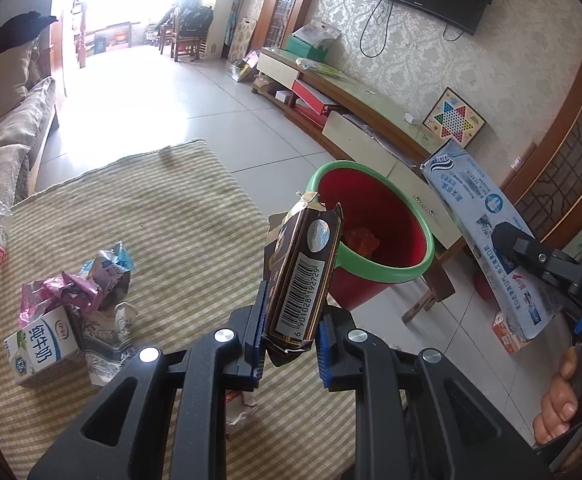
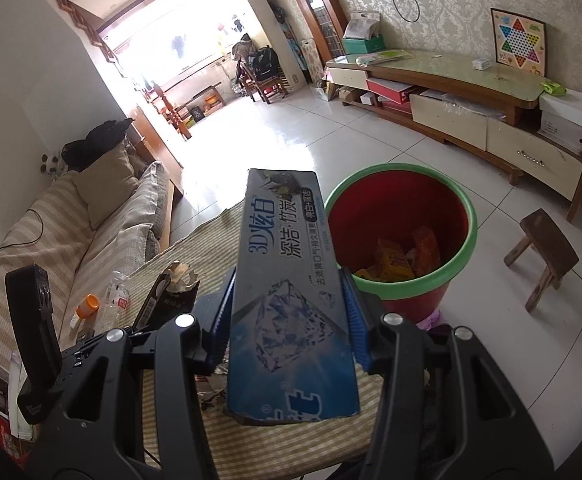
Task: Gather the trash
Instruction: 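Carry the gold wrapper and blue toothpaste box over the red bucket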
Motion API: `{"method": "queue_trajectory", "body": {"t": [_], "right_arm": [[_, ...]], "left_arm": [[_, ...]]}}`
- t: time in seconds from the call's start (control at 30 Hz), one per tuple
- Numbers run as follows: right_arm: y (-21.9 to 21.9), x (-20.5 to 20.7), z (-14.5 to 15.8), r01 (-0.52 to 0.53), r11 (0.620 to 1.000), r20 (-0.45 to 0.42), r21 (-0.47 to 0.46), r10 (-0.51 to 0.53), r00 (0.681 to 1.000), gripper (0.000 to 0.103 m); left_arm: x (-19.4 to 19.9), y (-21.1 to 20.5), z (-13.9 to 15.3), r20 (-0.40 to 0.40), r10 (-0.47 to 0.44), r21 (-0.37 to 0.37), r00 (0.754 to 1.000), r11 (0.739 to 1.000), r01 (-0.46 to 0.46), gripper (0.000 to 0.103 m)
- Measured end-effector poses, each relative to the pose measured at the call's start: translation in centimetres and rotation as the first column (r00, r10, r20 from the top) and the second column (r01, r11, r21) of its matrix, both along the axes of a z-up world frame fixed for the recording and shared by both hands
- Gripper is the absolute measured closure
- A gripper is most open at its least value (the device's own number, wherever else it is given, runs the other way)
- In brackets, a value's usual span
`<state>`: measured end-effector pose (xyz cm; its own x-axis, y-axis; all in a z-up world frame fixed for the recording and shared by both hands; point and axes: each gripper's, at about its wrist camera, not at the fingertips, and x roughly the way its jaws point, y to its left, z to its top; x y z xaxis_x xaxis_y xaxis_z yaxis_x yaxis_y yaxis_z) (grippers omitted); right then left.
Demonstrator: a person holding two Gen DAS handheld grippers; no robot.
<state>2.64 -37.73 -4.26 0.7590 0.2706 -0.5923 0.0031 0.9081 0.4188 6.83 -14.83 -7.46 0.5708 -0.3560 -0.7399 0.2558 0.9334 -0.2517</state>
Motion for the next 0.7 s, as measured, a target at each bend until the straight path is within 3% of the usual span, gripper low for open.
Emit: {"method": "queue_trajectory", "body": {"t": [0.5, 0.7], "right_arm": [[-5.6, -1.1, -1.4, 0.152, 0.987, -0.007, 0.053, -0.152, 0.988, 0.056], [-7.1, -1.4, -2.2, 0.212, 0.975, -0.010, 0.068, -0.211, 0.977, 0.056]], "left_arm": [[3.4, -6.3, 0.4, 0.013, -0.100, 0.003, 0.995, 0.995, 0.100, 0.085], [4.8, -8.8, 0.5, 0.027, -0.137, 0.044, 0.990, 0.990, 0.136, 0.085]]}}
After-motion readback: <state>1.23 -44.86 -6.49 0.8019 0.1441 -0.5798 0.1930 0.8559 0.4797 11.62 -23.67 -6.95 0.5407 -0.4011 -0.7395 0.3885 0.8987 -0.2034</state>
